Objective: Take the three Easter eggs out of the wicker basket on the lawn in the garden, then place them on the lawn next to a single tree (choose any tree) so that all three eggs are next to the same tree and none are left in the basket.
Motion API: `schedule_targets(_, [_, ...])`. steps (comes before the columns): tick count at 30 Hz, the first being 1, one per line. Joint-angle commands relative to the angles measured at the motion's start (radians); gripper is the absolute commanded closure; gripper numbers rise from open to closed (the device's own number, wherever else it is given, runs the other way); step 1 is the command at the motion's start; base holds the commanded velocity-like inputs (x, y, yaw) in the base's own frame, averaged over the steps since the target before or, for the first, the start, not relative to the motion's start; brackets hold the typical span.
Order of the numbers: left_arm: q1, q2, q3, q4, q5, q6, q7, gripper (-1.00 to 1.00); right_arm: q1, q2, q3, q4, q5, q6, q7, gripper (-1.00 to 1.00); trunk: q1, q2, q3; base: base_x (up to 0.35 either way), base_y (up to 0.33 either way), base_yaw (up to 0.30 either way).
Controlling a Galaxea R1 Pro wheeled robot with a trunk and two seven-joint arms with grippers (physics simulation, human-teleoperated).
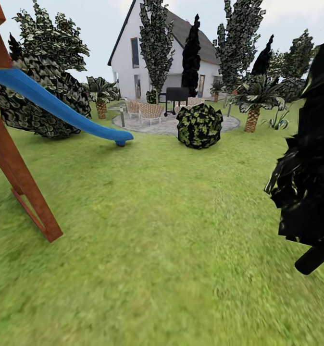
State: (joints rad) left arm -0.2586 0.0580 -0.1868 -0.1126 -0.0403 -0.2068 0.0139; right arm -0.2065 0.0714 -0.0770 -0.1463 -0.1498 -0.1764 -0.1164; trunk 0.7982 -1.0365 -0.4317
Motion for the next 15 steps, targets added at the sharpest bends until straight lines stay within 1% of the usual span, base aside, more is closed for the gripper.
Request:
schedule_targets(1, [-0.001,0.0,-0.003,0.001,-0.004,-0.003,0.001,-1.0,-0.001,0.001,-0.007,0.001,-0.003,-0.005,0.001,-1.0,0.001,-0.001,-0.001,0.329,0.0,0.004])
schedule_targets(15, [-0.001,0.0,-0.003,0.001,-0.004,-0.003,0.002,-1.0,-0.001,0.002,-0.006,0.001,0.001,-0.005,0.001,-1.0,0.001,-0.001,-0.001,0.33,0.0,0.0])
